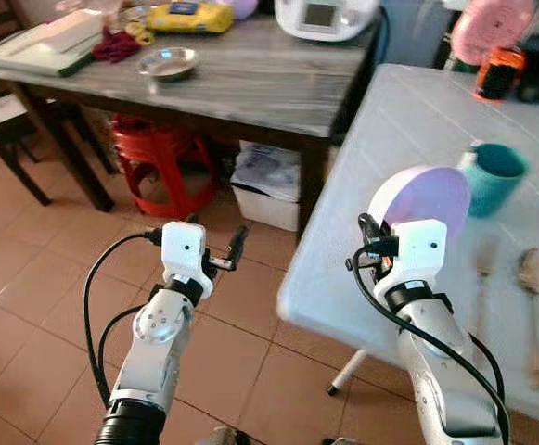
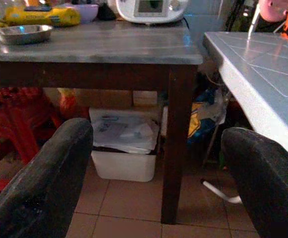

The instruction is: Setting the table

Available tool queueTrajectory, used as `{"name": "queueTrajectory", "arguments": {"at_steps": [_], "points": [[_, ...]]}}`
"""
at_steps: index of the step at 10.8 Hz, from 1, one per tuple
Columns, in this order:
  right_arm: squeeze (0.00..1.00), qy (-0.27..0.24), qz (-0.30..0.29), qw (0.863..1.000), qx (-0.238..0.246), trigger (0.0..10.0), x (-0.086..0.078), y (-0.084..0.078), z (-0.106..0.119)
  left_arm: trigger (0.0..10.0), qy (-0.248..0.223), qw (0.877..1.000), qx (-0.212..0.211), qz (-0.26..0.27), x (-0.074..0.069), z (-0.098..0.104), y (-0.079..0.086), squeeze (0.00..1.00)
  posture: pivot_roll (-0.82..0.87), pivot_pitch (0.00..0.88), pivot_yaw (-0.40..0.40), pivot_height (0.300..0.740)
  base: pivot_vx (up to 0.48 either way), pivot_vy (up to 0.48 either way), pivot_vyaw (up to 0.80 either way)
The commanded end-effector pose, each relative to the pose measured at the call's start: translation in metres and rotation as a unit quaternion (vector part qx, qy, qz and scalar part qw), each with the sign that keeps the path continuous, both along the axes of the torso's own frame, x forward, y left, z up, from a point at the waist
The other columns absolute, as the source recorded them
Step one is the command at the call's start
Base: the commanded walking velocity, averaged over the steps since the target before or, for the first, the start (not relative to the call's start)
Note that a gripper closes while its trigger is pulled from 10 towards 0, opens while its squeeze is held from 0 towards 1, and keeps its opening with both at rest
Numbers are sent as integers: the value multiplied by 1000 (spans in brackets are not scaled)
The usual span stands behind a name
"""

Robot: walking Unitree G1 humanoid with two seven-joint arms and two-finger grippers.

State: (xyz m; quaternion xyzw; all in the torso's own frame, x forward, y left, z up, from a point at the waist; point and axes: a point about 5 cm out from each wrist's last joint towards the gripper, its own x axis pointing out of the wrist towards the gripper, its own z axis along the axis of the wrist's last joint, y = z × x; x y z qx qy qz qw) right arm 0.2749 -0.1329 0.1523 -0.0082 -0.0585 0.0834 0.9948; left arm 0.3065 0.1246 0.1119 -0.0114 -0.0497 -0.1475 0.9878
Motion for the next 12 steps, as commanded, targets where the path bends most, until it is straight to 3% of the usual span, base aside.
{"name": "queueTrajectory", "arguments": {"at_steps": [1,12], "points": [[0,-1,3,1000,8,10000,1,3,0,10000,0,1000,5,6,-1,1,6,0,-92,94,79,740,0,401,0],[0,-7,-15,1000,12,10000,2,-2,0,10000,-3,1000,3,-8,1,3,0,0,-99,94,87,740,0,433,0]]}}
